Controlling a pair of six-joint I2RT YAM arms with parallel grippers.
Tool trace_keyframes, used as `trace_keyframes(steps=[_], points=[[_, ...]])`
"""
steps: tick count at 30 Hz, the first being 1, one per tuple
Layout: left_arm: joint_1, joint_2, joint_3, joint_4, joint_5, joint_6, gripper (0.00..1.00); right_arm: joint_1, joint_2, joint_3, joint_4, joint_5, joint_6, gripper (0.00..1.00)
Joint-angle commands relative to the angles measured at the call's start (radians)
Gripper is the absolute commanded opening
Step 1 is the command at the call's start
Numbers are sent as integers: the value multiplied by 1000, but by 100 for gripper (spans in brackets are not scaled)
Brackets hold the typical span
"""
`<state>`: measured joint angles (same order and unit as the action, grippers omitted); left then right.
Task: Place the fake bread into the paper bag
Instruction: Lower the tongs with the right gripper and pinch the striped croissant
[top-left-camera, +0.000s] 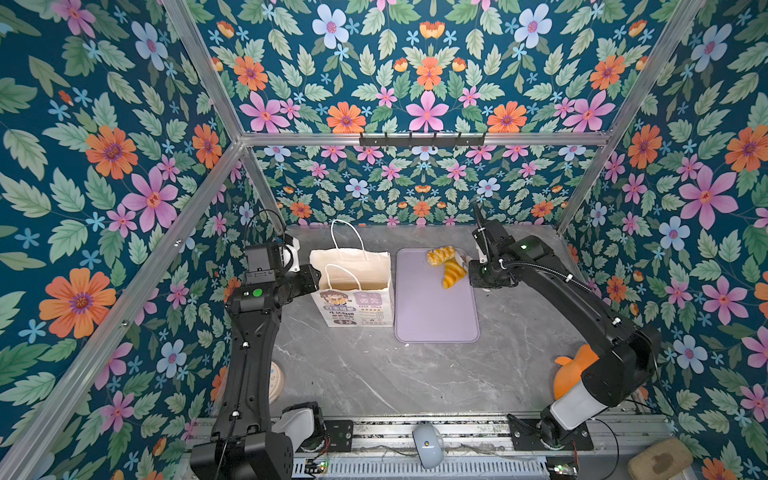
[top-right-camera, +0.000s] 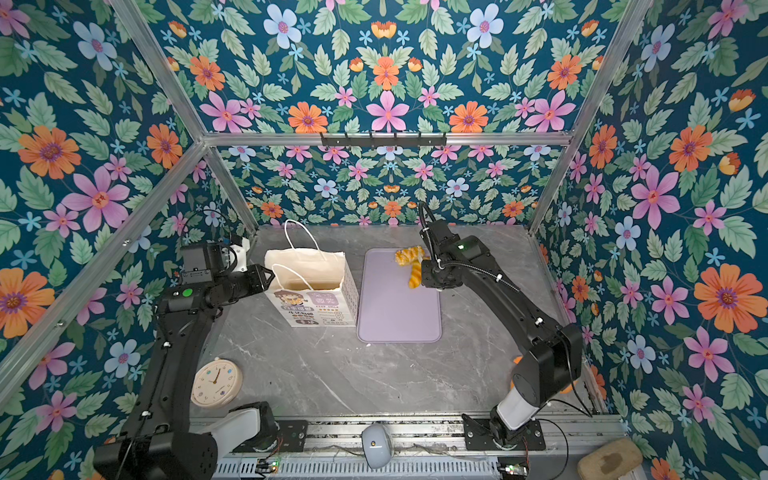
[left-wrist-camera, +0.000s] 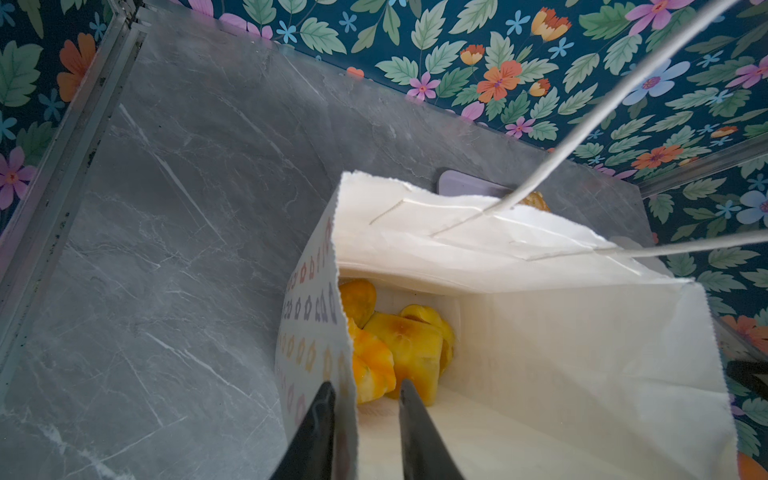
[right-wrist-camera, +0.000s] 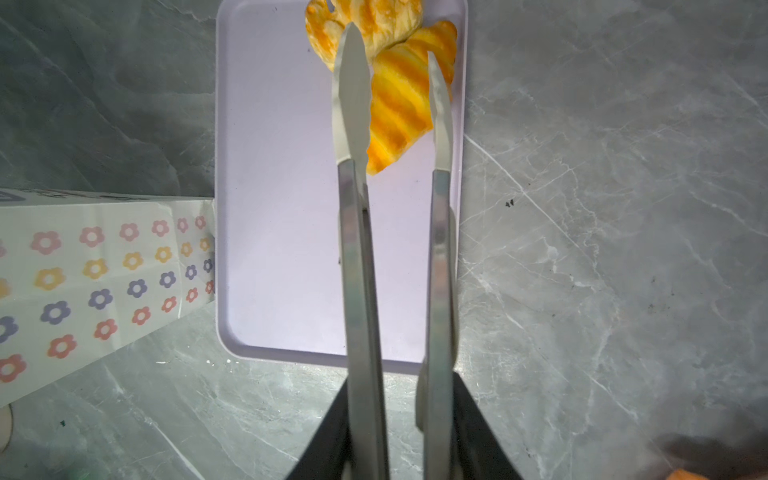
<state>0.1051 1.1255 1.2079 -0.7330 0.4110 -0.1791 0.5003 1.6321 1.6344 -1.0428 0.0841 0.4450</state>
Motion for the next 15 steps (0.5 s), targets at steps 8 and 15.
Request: trace_keyframes(steps=[8, 15], points=[[1, -10, -16, 13, 6, 12, 29, 7, 109, 47, -42, 23, 59, 37], [0, -15, -22, 20, 8, 12, 29, 7, 146, 61, -30, 20, 95, 40]])
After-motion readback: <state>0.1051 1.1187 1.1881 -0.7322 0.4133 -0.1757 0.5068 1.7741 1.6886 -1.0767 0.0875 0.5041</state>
